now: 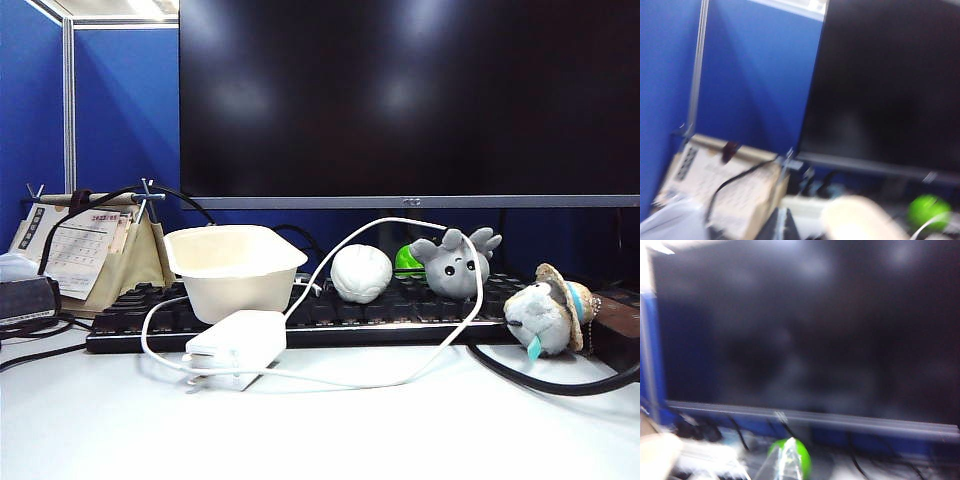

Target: Identity fluffy octopus among items on the table, put them into the paper lunch box.

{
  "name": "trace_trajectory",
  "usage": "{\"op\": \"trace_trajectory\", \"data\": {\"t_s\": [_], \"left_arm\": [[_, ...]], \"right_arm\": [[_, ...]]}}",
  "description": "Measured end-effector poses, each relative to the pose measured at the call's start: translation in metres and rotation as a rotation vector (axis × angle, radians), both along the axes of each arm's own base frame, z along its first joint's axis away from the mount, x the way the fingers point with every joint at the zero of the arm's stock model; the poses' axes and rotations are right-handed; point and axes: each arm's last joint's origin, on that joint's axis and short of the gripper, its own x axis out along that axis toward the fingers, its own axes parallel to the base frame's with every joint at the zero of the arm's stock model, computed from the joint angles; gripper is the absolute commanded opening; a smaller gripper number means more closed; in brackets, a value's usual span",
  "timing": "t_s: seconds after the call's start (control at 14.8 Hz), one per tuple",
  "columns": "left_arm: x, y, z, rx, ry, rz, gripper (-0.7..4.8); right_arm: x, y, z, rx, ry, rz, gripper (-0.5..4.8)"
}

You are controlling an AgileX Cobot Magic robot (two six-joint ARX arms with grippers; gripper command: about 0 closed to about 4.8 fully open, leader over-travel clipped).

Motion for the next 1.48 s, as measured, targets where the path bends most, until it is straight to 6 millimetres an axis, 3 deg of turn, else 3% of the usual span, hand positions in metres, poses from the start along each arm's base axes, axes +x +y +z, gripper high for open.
{"op": "trace_trajectory", "data": {"t_s": [0.27,0.47,0.61,0.74,0.88,0.94,1.08,1.35,1.48], "left_arm": [[-0.021,0.001,0.05,-0.032,0.033,-0.005,0.41],[-0.03,0.001,0.074,-0.031,0.093,-0.001,0.41],[-0.018,0.0,0.099,-0.017,0.272,-0.019,0.4],[0.008,-0.004,0.111,0.014,0.424,-0.123,0.4],[0.048,-0.011,0.118,0.016,0.567,-0.352,0.4],[0.068,-0.014,0.115,0.005,0.628,-0.46,0.4],[0.09,-0.019,0.099,-0.029,0.736,-0.604,0.4],[0.105,-0.026,0.086,-0.044,0.797,-0.706,0.4],[0.108,-0.037,0.095,0.009,0.688,-0.754,0.4]], "right_arm": [[-0.025,0.002,0.061,0.006,0.051,0.008,-0.06],[-0.027,0.002,0.096,0.016,0.183,0.008,-0.06],[-0.01,0.002,0.118,0.019,0.355,0.059,-0.06],[0.009,0.003,0.126,0.021,0.46,0.123,-0.06],[0.037,0.003,0.121,0.043,0.658,0.214,-0.06],[0.052,0.002,0.114,0.058,0.742,0.246,-0.06],[0.079,0.001,0.097,0.088,0.878,0.271,-0.06],[0.123,0.006,0.065,0.125,1.041,0.404,-0.06],[0.141,0.022,0.055,0.09,1.026,0.513,-0.06]]}}
